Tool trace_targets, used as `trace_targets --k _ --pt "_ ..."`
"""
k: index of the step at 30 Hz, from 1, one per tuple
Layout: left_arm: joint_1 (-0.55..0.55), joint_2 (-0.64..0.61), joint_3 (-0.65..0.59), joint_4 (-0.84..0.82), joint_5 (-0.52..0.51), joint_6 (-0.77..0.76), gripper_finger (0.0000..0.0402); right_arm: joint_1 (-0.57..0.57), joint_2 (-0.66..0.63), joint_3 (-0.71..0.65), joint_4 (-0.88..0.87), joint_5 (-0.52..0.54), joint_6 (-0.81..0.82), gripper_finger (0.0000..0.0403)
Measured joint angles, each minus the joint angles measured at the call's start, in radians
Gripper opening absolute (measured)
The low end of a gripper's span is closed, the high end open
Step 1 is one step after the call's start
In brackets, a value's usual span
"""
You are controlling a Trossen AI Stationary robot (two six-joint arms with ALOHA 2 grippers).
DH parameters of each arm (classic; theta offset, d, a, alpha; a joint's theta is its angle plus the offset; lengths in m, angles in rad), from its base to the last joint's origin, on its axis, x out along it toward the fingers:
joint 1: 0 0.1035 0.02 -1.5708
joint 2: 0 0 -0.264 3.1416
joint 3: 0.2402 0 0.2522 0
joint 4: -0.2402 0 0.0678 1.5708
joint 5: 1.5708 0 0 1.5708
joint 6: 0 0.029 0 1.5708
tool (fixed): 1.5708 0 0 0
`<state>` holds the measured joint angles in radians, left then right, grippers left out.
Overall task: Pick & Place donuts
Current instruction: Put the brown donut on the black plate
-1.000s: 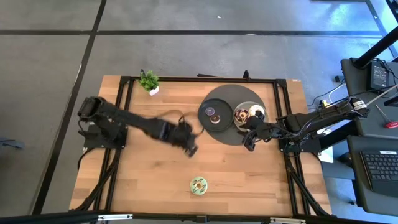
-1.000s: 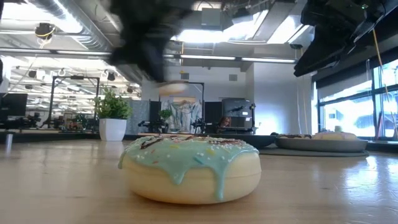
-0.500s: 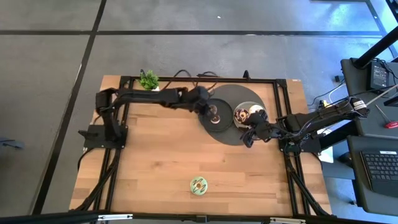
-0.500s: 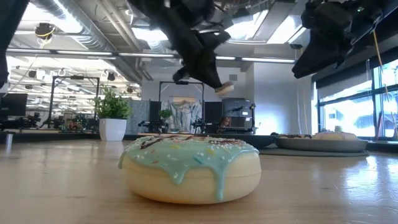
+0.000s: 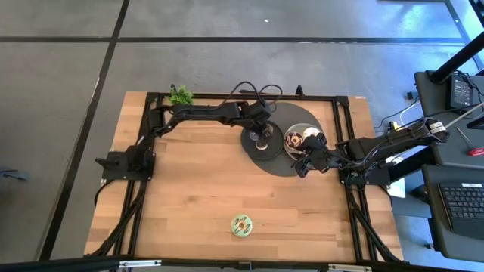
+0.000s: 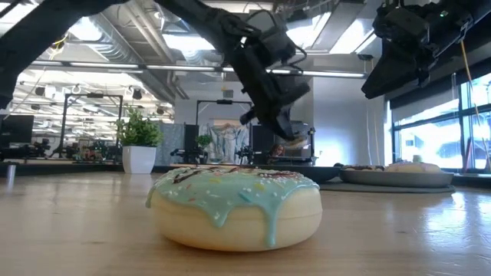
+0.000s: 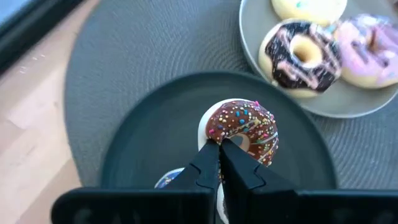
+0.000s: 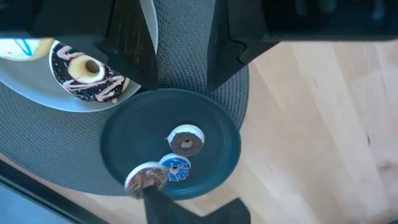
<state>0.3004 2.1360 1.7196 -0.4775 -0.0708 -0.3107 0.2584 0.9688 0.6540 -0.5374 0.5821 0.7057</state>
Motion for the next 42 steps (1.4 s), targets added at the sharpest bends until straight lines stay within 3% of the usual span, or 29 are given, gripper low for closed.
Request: trace_targets --k 21,42 --pt "0.0 0.086 0.012 0.012 -0.02 0.066 0.0003 0.0 0.0 0.0 -0.029 0.002 0.023 0.014" --pt "-0.002 0.096 0.011 0.026 -0.009 0.063 0.0004 0.0 0.0 0.0 -0.044 0.002 0.021 0.014"
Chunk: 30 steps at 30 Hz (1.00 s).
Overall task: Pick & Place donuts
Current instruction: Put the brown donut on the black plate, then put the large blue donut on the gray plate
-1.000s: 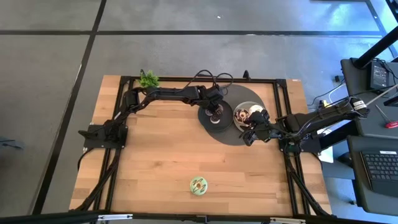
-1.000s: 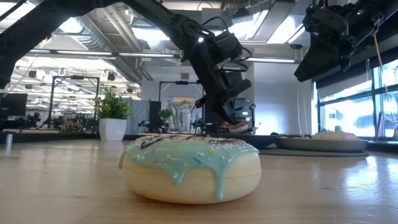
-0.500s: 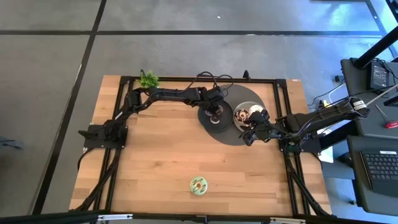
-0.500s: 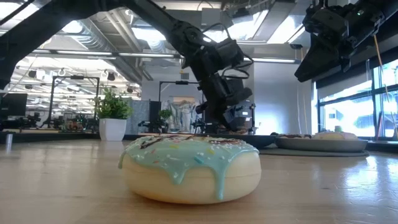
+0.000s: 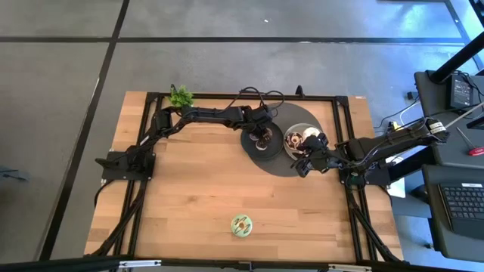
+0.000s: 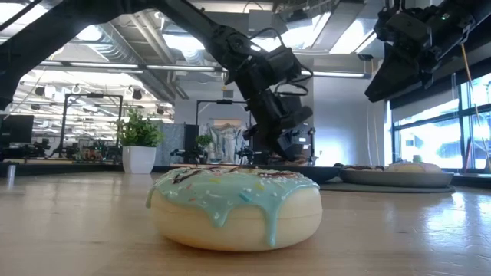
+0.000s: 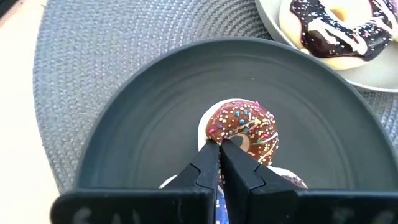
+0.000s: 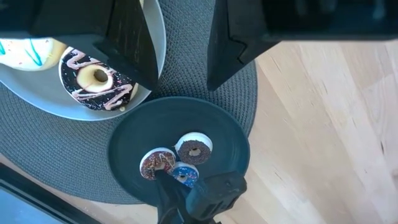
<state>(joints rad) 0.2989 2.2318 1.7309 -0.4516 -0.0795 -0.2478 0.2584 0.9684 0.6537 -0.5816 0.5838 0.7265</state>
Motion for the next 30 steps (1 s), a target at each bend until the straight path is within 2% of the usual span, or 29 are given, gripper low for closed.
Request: trace_targets --k 8,25,30 --pt "0.0 0.0 0.0 -0.001 0.027 0.0 0.0009 0.0 0.0 0.0 -0.023 0.0 0.003 0.014" --pt "0.0 0.0 0.0 -0.032 0.011 -0.03 0.0082 0.0 0.0 0.0 -0.026 -0.01 0.003 0.014" --pt "0.005 -0.025 -0.001 -0.001 0.062 -0.065 0.0088 0.0 0.0 0.0 -0.026 -0.013 0.003 0.014"
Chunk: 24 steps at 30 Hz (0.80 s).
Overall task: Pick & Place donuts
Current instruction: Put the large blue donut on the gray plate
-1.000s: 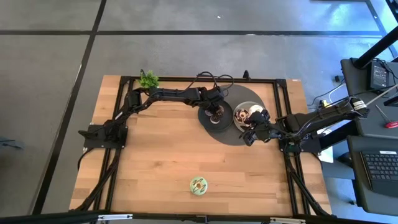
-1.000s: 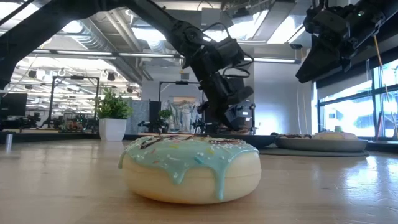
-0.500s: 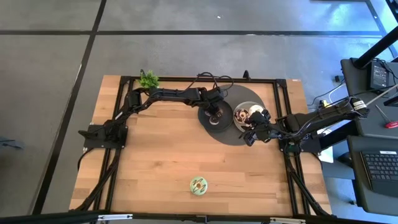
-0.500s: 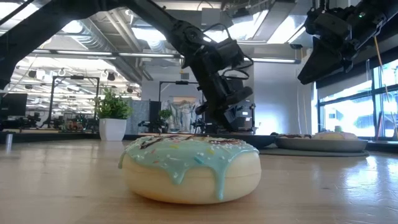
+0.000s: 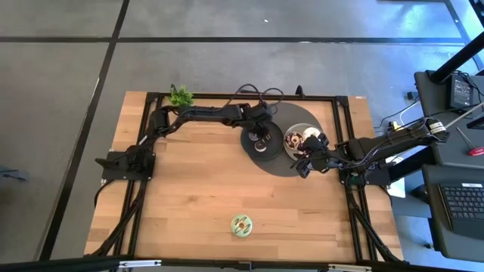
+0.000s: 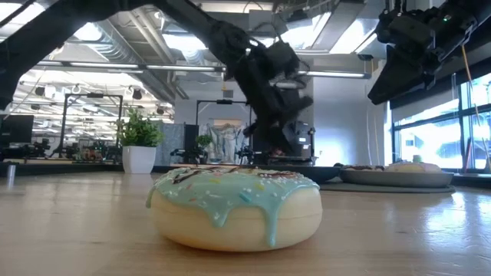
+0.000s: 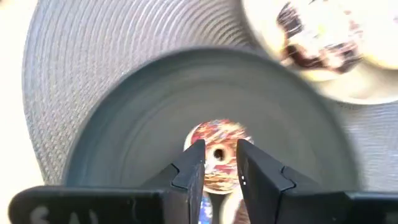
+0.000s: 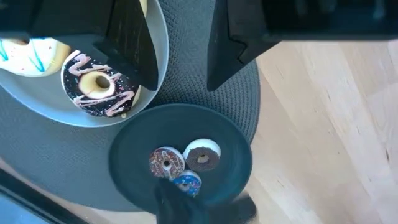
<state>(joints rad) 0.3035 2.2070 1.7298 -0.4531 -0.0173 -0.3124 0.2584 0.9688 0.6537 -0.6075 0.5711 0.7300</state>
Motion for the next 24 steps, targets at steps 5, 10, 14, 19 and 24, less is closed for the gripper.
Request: trace_targets --k 5,10,14,19,24 --pt "-0.025 -0.09 0.0 -0.008 0.138 0.1 0.0088 0.0 0.0 0.0 0.001 -0.047 -0.002 0.014" --pt "-0.128 -0.159 0.0 -0.095 0.316 0.158 0.0087 0.0 0.0 0.0 0.001 -0.084 -0.032 0.014" --pt "-0.248 -0.166 0.0 -0.144 0.322 0.158 0.0087 0.0 0.0 0.0 0.004 -0.094 -0.035 0.014" --pt "-0.399 -0.146 -0.001 -0.201 0.26 0.127 0.0091 0.001 0.0 0.0 0.021 -0.102 -0.084 0.014" --pt "-0.522 -0.161 -0.001 -0.359 0.103 -0.064 0.0089 0.024 0.003 0.0 0.173 -0.219 -0.263 0.014"
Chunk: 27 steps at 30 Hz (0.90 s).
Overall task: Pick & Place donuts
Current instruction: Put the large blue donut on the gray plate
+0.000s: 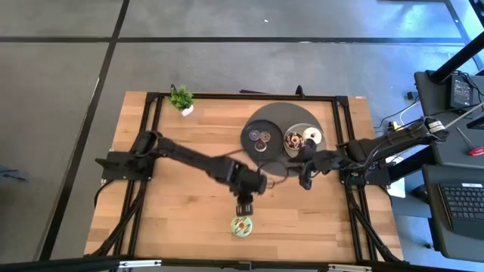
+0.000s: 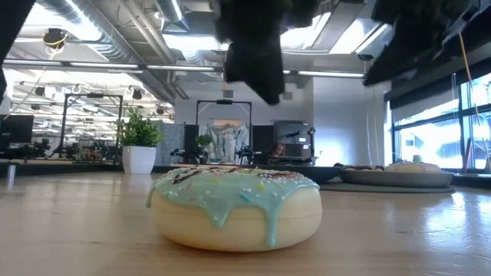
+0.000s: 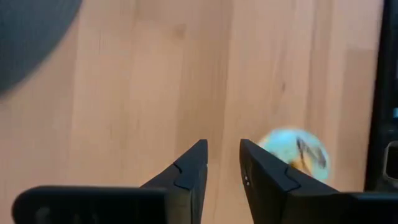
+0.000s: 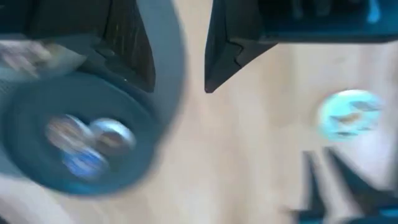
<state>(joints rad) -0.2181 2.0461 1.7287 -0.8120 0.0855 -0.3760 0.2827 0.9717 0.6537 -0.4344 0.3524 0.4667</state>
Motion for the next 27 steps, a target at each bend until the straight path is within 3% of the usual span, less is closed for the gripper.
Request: trace_targets --k 6,9,16,27 --pt "-0.139 -0.008 0.002 0.103 -0.044 -0.034 0.0094 0.027 0.022 0.0 0.17 -0.035 -0.147 0.014" --pt "-0.177 0.001 0.002 0.055 -0.046 -0.108 0.0095 0.03 0.039 0.0 0.204 -0.034 -0.147 0.014" --pt "-0.211 0.004 -0.005 0.046 -0.085 -0.289 0.0089 0.037 0.106 0.0 0.21 -0.041 -0.136 0.014" --pt "-0.212 0.004 -0.005 0.043 -0.068 -0.304 0.0097 0.038 0.217 0.0 0.296 -0.095 -0.135 0.014"
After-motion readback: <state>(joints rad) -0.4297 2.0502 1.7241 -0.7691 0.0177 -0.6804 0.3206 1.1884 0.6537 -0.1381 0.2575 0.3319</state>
